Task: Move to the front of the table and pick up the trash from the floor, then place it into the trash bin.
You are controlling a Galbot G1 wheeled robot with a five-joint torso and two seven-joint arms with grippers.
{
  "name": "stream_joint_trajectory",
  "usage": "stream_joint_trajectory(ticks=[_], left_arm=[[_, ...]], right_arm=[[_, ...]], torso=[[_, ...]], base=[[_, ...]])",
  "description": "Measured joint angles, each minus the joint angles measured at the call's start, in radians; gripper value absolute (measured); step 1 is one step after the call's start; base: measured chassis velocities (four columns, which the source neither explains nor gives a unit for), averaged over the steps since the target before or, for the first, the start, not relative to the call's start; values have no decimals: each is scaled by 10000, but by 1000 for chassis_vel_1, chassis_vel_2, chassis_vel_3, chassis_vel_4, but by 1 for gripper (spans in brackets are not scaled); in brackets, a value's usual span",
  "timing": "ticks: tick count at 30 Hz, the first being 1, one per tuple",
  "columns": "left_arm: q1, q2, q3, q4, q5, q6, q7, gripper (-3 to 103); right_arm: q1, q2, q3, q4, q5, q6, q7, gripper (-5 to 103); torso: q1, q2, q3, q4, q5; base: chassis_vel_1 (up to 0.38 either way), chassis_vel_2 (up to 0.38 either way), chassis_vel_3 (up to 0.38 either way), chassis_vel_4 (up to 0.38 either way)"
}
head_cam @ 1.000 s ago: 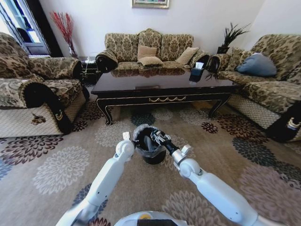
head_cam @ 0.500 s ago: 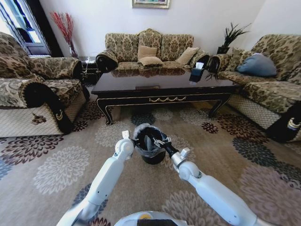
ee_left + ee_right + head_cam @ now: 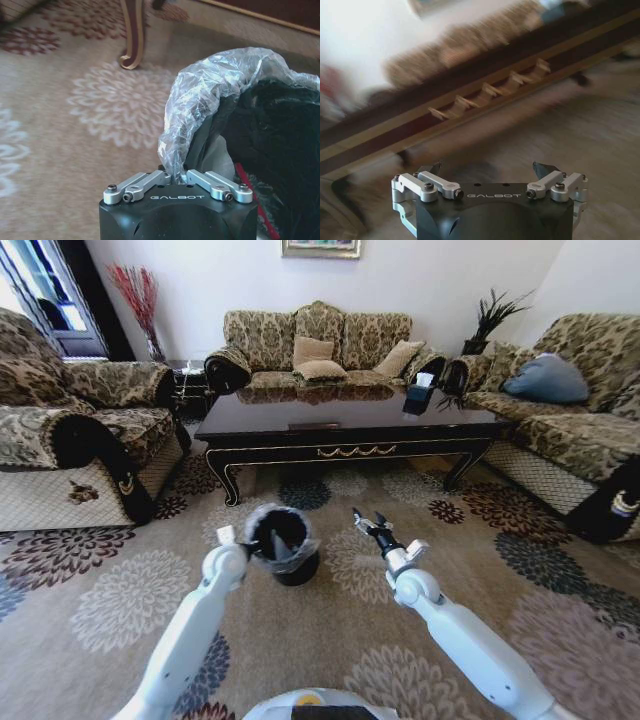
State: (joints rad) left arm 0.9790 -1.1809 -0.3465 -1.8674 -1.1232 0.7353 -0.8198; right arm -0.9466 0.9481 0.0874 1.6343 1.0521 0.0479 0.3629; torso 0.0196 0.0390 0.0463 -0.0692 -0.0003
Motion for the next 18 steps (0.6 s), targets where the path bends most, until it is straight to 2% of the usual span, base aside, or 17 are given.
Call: stream_joint_trajectory(ticks=[3,6,8,11,14,18], left_arm=[[512,280,-714,-600,-263,-3,-126,2],[817,402,-1129,-859,-347,-2,-149,2],[1070,483,-1501,-1023,-388,2,-151,2],[1506,604,-2116,-1233,-402,1,-140,2],[1891,679,-2574,-1387,-398,0,-129,2],[2378,721,-3181,-1667,-477,3,-102,2]], right_arm=[[55,256,56,-815,-129,-1326,1549,100],[10,424,139,-1354,-214,-1663,2000,100],[-42,608,232,-1897,-418,-1212,1871,100],[-52,953,492,-2674,-768,28,1021,100],[-44,1171,652,-3080,-820,316,619,100],[-92,1341,668,-3437,-820,294,230,100]], torso=[[0,0,0,-3,1],[0,0,-1,-4,2],[0,0,0,-6,1],[0,0,-1,-2,2],[0,0,-1,0,2],[0,0,0,-5,0]], base=[[0,0,0,0],[0,0,0,0],[0,0,0,0],[0,0,0,0],[0,0,0,0],[0,0,0,0]])
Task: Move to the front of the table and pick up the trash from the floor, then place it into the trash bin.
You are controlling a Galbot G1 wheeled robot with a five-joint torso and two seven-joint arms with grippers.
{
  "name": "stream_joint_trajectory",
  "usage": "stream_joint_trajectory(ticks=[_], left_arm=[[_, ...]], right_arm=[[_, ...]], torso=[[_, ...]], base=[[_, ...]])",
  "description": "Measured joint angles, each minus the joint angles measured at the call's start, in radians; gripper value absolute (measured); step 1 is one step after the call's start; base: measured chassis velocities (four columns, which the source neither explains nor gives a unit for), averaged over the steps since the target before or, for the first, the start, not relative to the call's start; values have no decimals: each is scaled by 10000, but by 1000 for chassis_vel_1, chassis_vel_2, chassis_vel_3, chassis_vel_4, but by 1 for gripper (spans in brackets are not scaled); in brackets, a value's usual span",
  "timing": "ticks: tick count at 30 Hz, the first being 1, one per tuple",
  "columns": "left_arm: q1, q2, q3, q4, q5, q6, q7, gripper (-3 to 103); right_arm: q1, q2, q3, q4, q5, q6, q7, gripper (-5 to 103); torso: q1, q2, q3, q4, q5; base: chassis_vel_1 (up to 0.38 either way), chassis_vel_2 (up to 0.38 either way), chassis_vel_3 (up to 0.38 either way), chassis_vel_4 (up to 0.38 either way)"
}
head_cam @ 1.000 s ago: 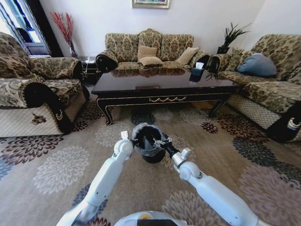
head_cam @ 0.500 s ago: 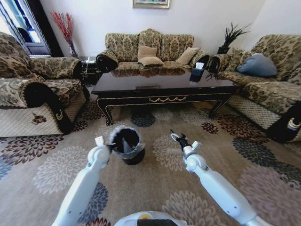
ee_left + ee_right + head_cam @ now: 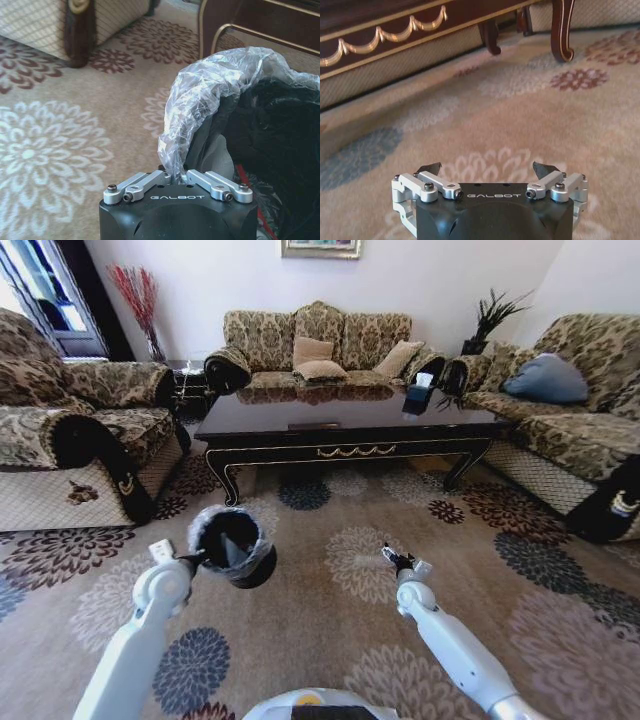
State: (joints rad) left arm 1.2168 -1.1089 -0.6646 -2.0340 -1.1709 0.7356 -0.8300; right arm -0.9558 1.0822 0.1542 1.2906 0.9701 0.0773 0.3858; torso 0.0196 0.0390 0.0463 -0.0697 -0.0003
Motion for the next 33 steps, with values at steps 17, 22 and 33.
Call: stream_joint_trajectory(ticks=[17,22,33], left_arm=[[1046,44,-1238,-698,-228,-1,58,2],[1087,-20,-1246,-713,-185,-1,67,2],[1127,-131,-1237,-702,-54,-1,93,2]], right_arm=[[325,831,-273,-1320,187,-148,-275,100],[516,1058,-270,-1603,231,-198,-191,100],[1325,1692,364,-1768,459,-1341,1885,100]], torso=[[-1,0,-1,2,3],[-1,0,-1,2,3],[8,-3,5,2,4]], base=[[-17,13,13,-12],[-137,147,152,-134],[-147,146,137,-151]])
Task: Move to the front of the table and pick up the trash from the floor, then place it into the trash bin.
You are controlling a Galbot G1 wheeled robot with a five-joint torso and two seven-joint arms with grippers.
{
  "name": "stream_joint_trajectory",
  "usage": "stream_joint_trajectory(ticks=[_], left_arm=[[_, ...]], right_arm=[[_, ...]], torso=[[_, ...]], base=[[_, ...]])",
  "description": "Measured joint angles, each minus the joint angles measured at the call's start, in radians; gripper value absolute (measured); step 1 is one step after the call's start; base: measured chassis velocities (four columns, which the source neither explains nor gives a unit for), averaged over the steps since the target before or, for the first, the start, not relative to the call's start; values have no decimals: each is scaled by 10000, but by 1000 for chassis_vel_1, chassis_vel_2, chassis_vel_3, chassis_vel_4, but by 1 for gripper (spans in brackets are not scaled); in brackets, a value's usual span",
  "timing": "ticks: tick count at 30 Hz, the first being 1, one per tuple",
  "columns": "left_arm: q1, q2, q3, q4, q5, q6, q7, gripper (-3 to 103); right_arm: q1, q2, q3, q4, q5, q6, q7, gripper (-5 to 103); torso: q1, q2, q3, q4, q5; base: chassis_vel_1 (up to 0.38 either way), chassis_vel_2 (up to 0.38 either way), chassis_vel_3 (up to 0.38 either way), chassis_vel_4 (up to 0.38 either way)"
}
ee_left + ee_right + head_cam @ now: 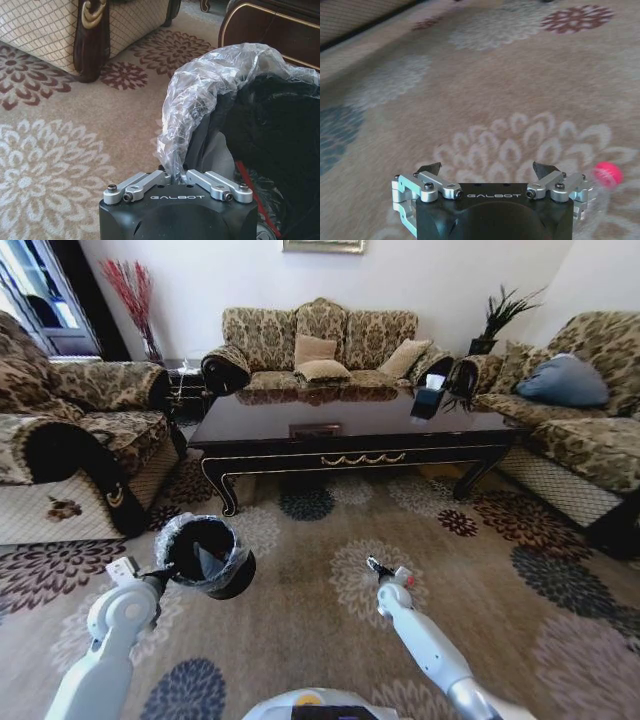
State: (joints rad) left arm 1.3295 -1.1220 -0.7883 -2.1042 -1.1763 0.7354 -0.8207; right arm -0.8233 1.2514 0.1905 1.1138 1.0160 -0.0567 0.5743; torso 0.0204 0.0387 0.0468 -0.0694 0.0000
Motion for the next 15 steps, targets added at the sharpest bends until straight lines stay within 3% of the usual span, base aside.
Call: stream_joint_trajectory(ticks=[2,9,15], left_arm=[[22,-44,36,5,109,0,38,2],[80,-108,107,-39,240,0,82,2],[209,-81,39,-143,277,0,93,2]], right_arm=[[93,84,251,105,14,-223,664,100],[12,278,687,453,292,-585,1697,100],[118,820,1329,524,1233,-904,2629,100]], torso=[[-10,1,-7,3,-1],[-11,1,-7,-4,-1],[-9,1,-5,2,-1]], base=[[20,-13,-2,34],[19,-24,-17,34],[0,0,0,0]])
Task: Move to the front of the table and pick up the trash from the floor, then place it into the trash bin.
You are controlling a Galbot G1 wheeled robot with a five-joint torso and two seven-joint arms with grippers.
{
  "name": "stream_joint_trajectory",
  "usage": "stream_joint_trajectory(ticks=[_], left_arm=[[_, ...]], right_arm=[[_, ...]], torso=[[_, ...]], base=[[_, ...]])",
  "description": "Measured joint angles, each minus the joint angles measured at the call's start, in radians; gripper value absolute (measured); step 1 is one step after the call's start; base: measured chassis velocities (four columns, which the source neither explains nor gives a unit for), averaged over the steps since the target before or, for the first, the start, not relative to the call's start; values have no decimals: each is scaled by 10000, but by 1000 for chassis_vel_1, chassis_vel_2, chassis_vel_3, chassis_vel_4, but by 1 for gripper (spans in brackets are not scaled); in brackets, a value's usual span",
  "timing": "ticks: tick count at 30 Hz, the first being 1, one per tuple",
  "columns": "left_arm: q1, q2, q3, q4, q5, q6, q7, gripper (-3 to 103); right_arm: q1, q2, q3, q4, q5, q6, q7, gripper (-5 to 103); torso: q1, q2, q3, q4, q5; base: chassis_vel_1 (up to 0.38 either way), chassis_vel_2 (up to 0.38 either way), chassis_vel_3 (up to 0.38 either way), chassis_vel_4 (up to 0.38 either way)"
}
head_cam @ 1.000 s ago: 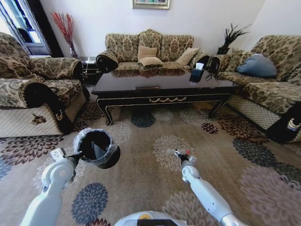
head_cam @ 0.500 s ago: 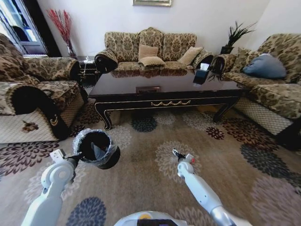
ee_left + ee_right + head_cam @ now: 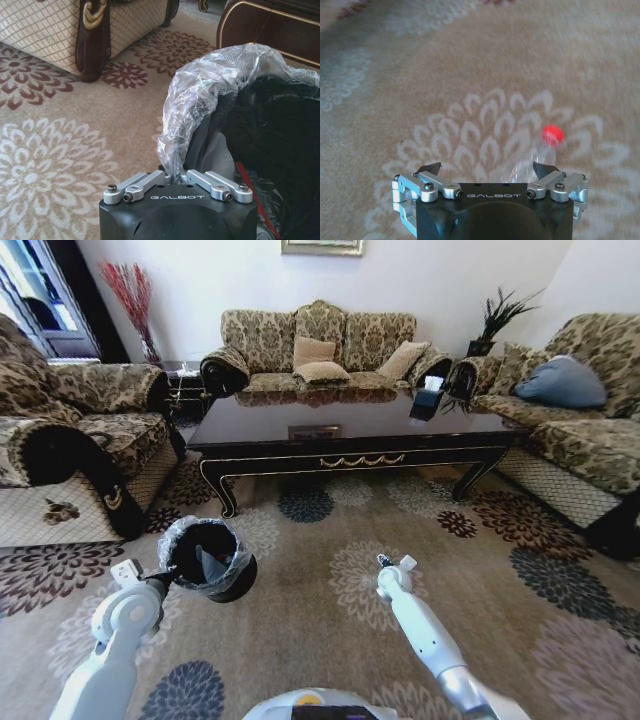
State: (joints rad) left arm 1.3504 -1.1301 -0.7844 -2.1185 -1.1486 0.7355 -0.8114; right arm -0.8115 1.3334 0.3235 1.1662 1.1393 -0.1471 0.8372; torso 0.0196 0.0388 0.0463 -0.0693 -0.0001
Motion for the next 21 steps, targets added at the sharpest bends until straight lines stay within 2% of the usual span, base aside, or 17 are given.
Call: stream_joint_trajectory(ticks=[4,11,17,18,21], left_arm=[[123,1,-50,-73,37,0,3,2],[243,10,-153,-164,53,0,13,2],[290,31,-224,-170,49,0,24,2],[290,31,-225,-170,50,0,24,2],[273,21,-193,-150,63,0,27,2]], right_arm=[[304,472,488,-551,252,-6,397,100],[633,854,1063,-1478,255,20,419,100],[841,871,1324,-2300,205,32,-230,100],[879,849,1348,-2468,187,-3,-366,103],[966,835,1401,-2815,81,-58,-627,100]], torso=[[0,0,0,1,1],[0,0,0,-1,1],[1,0,0,-2,1],[1,0,0,-2,1],[1,0,0,-2,2]], base=[[0,0,0,0],[0,0,0,0],[0,0,0,0],[0,0,0,0],[0,0,0,0]])
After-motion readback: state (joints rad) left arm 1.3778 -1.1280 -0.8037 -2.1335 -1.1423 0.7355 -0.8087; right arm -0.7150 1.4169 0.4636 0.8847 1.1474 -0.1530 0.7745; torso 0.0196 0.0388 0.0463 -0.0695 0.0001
